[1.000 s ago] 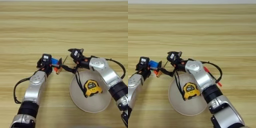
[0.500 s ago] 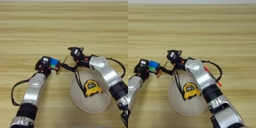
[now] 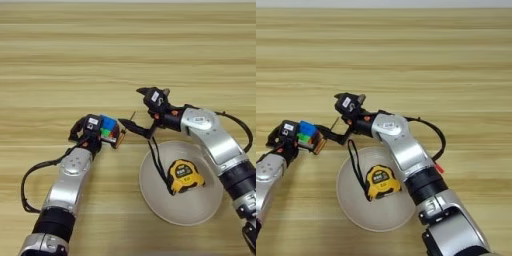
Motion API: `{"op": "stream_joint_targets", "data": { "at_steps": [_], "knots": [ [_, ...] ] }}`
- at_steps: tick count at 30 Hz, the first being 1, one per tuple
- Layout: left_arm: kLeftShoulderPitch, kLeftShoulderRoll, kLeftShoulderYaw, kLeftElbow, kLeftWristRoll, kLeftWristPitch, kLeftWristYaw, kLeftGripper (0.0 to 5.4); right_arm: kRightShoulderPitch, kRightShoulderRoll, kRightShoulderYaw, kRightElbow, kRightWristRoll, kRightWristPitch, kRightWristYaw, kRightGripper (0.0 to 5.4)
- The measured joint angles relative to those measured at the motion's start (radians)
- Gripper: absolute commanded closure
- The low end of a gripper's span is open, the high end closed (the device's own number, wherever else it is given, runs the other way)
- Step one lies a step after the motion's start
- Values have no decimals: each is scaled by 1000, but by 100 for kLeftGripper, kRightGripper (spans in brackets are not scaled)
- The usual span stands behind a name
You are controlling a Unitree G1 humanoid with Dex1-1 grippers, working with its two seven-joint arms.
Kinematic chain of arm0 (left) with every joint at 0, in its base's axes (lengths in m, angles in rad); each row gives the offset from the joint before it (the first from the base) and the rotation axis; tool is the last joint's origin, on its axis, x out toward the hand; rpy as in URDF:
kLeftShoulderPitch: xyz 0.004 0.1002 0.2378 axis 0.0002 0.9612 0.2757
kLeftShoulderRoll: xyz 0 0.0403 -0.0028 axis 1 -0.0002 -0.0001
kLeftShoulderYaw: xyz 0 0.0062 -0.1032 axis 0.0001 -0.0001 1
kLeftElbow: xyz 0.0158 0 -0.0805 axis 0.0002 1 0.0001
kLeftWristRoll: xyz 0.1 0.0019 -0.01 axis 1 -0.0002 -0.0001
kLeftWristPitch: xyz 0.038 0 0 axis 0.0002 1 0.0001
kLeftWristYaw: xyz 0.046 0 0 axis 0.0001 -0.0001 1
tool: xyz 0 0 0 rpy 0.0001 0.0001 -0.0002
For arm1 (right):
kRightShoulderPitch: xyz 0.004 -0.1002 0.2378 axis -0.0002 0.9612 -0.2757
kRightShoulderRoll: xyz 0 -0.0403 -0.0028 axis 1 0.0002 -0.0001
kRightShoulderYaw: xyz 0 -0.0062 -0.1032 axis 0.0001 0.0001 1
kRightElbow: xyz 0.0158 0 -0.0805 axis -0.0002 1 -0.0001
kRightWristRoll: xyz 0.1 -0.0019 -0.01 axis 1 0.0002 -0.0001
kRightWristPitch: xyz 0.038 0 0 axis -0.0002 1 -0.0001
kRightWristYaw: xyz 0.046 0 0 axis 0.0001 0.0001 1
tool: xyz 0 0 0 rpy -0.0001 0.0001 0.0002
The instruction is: Move the objects on the table
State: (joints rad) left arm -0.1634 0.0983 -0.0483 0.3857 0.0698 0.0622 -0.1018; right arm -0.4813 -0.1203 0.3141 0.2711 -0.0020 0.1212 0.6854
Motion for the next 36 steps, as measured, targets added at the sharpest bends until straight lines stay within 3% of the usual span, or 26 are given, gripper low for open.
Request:
{"op": "stream_joint_targets", "data": {
  "at_steps": [17,30,33,36],
  "knots": [
    [-7,1,-8,39,2,15,-19,204,-1,-7,-17,-131,48,67,2,0],
    [-7,3,-8,34,3,2,-18,211,-3,-17,-38,-154,64,84,-3,0],
    [-7,7,-7,-13,1,-8,-26,211,-12,-30,-55,-147,65,84,-5,0],
    [-5,33,-7,-83,-11,-9,-78,211,-26,-43,-90,-141,73,84,-4,0]
  ]
}}
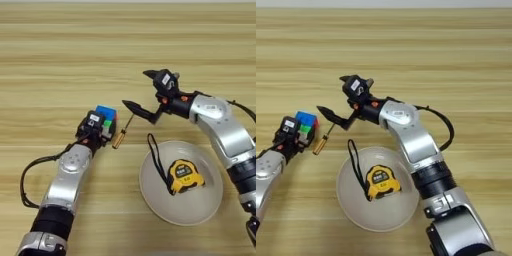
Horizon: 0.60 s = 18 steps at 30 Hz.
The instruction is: Move the objects on the table
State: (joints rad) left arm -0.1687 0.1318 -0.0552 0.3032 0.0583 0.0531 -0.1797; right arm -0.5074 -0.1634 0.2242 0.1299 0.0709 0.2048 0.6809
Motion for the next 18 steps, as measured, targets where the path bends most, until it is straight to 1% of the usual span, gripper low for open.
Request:
{"op": "stream_joint_targets", "data": {
  "at_steps": [1,3,4,5,6,7,9,10,11,12,13,14,16,18],
  "knots": [
    [0,7,0,-19,-4,0,-13,211,-3,-6,-7,1,8,0,0,0],
    [2,24,-6,-83,-25,1,-69,211,-10,-23,-37,4,21,0,6,0],
    [2,39,-13,-122,-29,0,-106,211,-19,-37,-53,4,35,-1,10,0],
    [2,44,-16,-137,-30,0,-119,211,-24,-44,-63,4,36,-1,11,0],
    [1,58,-21,-159,-33,1,-148,211,-32,-59,-78,5,41,-1,20,0],
    [-2,84,-27,-181,-41,1,-183,211,-40,-82,-103,5,55,-1,24,0],
    [-3,92,-27,-188,-45,3,-208,211,-40,-88,-108,4,58,-1,26,0],
    [-9,113,-29,-199,-60,4,-250,211,-42,-101,-119,4,64,0,29,0],
    [-15,124,-29,-205,-66,4,-267,211,-43,-111,-125,4,68,0,30,0],
    [-26,142,-30,-211,-72,4,-302,211,-45,-127,-138,2,76,0,37,0],
    [-41,163,-31,-219,-90,4,-343,211,-45,-147,-151,-3,82,0,47,0],
    [-53,175,-30,-223,-103,4,-366,211,-45,-161,-161,-9,92,-1,55,0],
    [-73,198,-32,-230,-112,2,-417,211,-44,-187,-179,-30,121,-7,90,0],
    [-88,221,-32,-231,-136,2,-472,211,-43,-210,-195,-62,153,-26,134,0]
  ]
}}
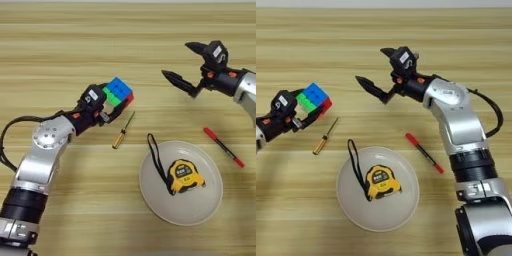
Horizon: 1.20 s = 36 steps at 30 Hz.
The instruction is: Move the objects on the table
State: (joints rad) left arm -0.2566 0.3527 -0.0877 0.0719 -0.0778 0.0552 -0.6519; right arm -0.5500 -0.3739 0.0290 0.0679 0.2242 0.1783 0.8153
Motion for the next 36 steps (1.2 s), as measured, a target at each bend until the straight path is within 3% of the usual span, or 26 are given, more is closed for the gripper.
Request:
{"op": "stream_joint_targets", "data": {
  "at_steps": [2,6,10,11,16,23,36],
  "knots": [
    [-22,28,1,18,-10,-11,-50,211,13,-41,-17,-34,24,-23,49,0],
    [-52,51,0,38,-46,-26,-132,211,49,-86,-26,-77,57,-45,114,0],
    [-54,66,-29,4,-92,-53,-249,211,89,-131,-40,-145,149,-31,210,0],
    [-48,66,-42,-49,-129,-55,-293,211,108,-154,-44,-175,192,-7,248,0],
    [-21,69,-88,-229,-210,-37,-373,211,188,-219,-47,-254,276,59,334,0],
    [-19,80,-116,-370,-256,30,-383,211,221,-263,-36,-290,323,124,394,0],
    [-15,99,-152,-500,-303,103,-381,211,292,-331,9,-356,314,118,476,0]
  ]
}}
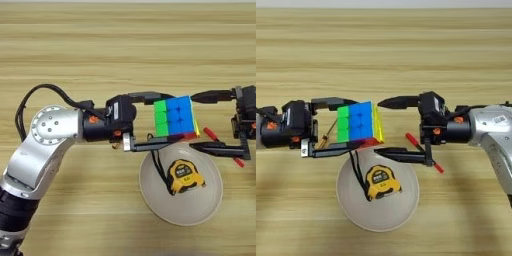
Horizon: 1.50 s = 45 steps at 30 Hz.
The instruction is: Move the objects on the table
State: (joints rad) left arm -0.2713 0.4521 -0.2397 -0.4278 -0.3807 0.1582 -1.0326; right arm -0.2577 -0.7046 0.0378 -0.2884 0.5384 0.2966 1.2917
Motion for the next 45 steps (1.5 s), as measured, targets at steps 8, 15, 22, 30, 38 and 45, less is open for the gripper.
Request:
{"op": "stream_joint_targets", "data": {
  "at_steps": [8,15,22,30,38,45],
  "knots": [
    [0,1,-13,-1,0,11,0,211,8,-1,6,-71,17,9,-2,0],
    [0,2,-14,3,0,11,0,211,8,-3,3,-133,49,32,-24,25],
    [0,2,-19,4,1,11,-1,211,8,-3,3,-146,66,47,-41,94],
    [0,7,-22,5,0,11,-4,211,8,-10,2,-147,69,47,-45,171],
    [0,10,-22,7,0,9,-5,211,8,-14,2,-148,69,47,-45,180],
    [0,10,-22,9,0,6,-5,211,8,-14,2,-149,69,46,-45,180]
  ]
}}
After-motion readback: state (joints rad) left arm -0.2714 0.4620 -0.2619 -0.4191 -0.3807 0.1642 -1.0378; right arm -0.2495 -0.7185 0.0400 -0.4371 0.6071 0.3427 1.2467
